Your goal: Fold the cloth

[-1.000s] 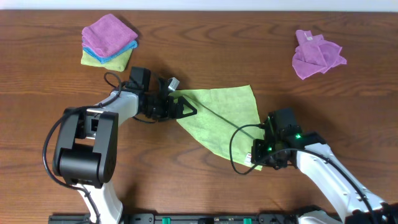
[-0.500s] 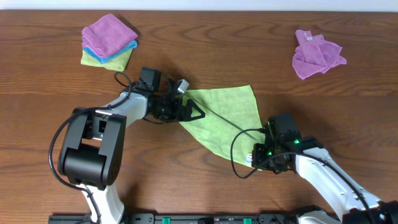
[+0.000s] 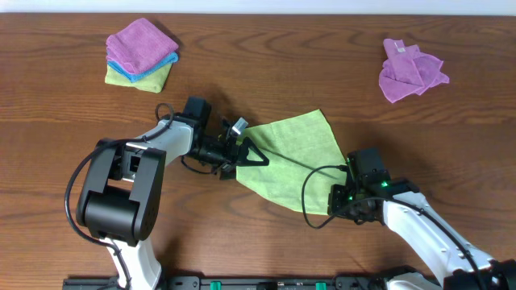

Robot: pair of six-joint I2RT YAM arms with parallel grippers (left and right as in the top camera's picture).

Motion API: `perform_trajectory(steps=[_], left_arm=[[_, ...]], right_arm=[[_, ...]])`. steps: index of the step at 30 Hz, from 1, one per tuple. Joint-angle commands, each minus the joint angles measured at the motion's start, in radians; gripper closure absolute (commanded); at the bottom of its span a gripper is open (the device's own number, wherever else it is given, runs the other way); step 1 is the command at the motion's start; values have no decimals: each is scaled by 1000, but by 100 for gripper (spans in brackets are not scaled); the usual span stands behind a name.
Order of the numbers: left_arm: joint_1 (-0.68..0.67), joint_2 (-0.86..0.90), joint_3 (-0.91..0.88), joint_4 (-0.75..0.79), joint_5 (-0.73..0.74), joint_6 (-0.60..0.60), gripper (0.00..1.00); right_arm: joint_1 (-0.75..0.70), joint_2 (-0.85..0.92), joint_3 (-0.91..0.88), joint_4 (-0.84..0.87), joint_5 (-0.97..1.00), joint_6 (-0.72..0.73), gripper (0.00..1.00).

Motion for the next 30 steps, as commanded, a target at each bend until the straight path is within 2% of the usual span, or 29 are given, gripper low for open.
perform_trajectory(steps=[1,5,9,12,15,18,22,30], left_arm=[[-3,11,-2,-32,125,8,10],[-3,11,-2,-82,258,7,12],[-3,10,-2,-147,332,8,14],[-3,-8,-1,-221,331,20,20],[-3,-98,-1,-237,327,24,19],[-3,-237,0,-237,242,-34,18],[-3,-359,0,-238,219,-90,17],[-3,-419,0,-245,204,-117,14]], right_arm=[[-5,-6,-6,0,18,18,98],[-5,-6,-6,0,21,18,99],[-5,-6,-6,0,21,18,99],[-5,-6,-6,-1,21,18,99],[-5,-6,-6,0,21,22,99],[-5,-6,-6,0,21,32,99],[-5,-6,-6,0,21,43,98],[-5,-6,-6,18,21,43,99]])
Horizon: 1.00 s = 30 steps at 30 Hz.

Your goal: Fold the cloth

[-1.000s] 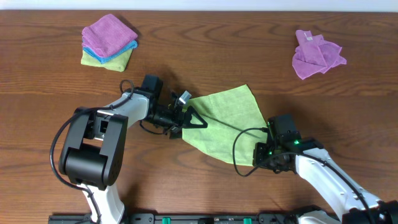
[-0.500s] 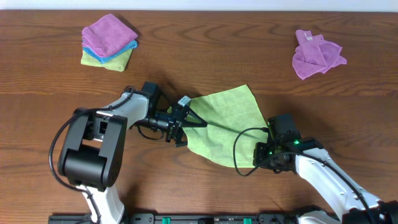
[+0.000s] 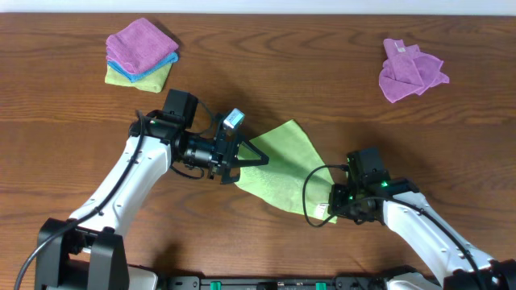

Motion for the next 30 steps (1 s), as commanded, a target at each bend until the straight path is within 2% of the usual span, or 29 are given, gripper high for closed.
perform_trajectory(steps=[1,7,12,14,19,23,30], left_arm=[[-3,-13,2,-7,-10,-15,14],[3,-13,2,-11,-7,-15,14],[100,-13,3,-16,-7,-14,14],[143,-13,3,-63,-17,27,15],[157,-13,3,-386,-216,247,14],[157,-13,2,-570,-339,371,13],[157,-13,2,-643,-621,390,8]], right_arm=[[-5,-6,-6,17,6,15,99],[-5,-6,-17,43,6,14,98],[-5,-6,-71,64,14,14,98],[-5,-6,-88,79,1,24,98],[-5,-6,-88,78,-2,27,99],[-5,-6,-88,78,-2,27,99],[-5,-6,-87,60,-23,46,98]])
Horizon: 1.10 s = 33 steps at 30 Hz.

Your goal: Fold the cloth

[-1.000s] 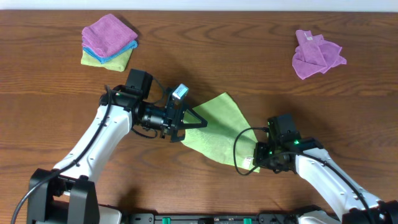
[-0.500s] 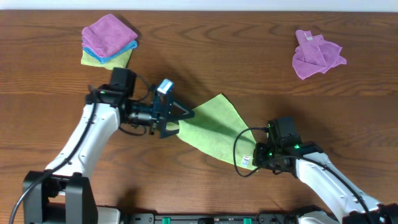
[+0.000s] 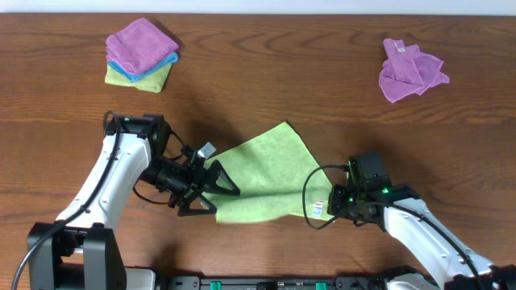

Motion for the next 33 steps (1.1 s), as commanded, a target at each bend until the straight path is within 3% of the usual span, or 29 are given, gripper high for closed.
perform_trajectory(steps=[1,5,10,20,26,33], left_arm=[[3,-11,3,-9,-193,45,6],[3,-11,3,-10,-262,45,4],[3,-11,2,-4,-262,46,4],[3,-11,-115,118,-225,58,4],[3,-11,-220,265,-214,-51,4],[0,-11,-364,340,-154,-101,4]], right_arm=[[-5,19,-32,-22,-21,27,97],[-5,19,-23,-34,-21,28,96],[-5,19,47,-81,-19,-23,86],[-5,19,195,-191,77,-77,58],[-6,19,203,-190,129,-77,44],[-6,19,203,-190,192,-78,38]])
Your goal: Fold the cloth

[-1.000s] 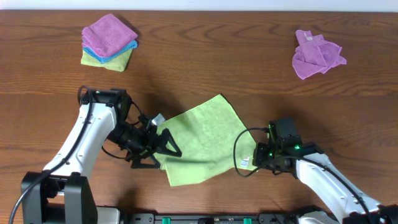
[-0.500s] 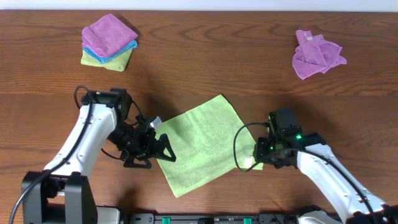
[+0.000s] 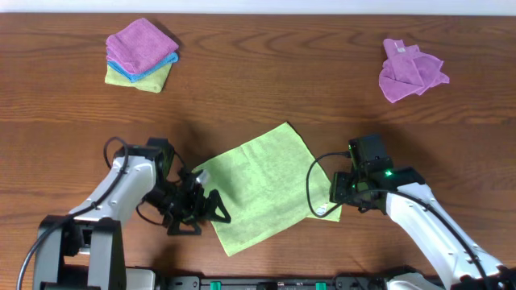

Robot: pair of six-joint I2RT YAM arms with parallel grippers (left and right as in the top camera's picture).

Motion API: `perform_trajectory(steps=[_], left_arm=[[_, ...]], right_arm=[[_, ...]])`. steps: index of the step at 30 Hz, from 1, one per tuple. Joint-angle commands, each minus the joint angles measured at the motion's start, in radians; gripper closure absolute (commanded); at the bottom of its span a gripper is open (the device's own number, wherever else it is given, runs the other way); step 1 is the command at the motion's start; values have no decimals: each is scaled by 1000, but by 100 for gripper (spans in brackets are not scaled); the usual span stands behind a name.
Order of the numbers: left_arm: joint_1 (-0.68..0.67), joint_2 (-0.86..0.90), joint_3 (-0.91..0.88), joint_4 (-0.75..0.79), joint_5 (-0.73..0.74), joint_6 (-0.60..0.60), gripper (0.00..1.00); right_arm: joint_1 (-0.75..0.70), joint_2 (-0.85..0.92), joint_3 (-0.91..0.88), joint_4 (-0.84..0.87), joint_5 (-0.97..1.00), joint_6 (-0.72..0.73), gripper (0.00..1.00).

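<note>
The green cloth [image 3: 262, 187] lies spread out as a tilted square in the middle of the table, one corner pointing toward the front edge. My left gripper [image 3: 214, 207] sits low at the cloth's left edge. Its fingers are spread, with no cloth lifted between them. My right gripper [image 3: 336, 196] is at the cloth's right corner, beside a small white label [image 3: 322, 211]. It seems shut on that corner, though its fingertips are partly hidden under the wrist.
A folded stack of purple, blue and yellow-green cloths [image 3: 141, 55] sits at the back left. A crumpled purple cloth [image 3: 409, 70] lies at the back right. Cables loop beside both wrists. The table's front edge runs just below the green cloth's near corner.
My left gripper has moved a little toward the front and let the cloth go. The corner it held now lies flat, pointing to the front edge. The right gripper shifted slightly back.
The left gripper held the cloth's left corner, with the cloth bunched into a triangle between both grippers. It then stood farther front-left with that corner, and the cloth was wider each time. Now the cloth lies open and flat, with the right gripper at the right corner throughout.
</note>
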Motion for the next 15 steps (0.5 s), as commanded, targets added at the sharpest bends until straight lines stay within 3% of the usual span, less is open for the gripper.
perform_trajectory(steps=[1,8,15], left_arm=[[0,-6,-90,29,73,-34,4],[0,-6,-236,287,250,-189,4],[-1,-6,-258,451,256,-342,0]], right_arm=[[-6,2,19,-1,47,-8,38],[-6,2,13,10,50,-7,43],[-6,2,10,14,50,-7,49]])
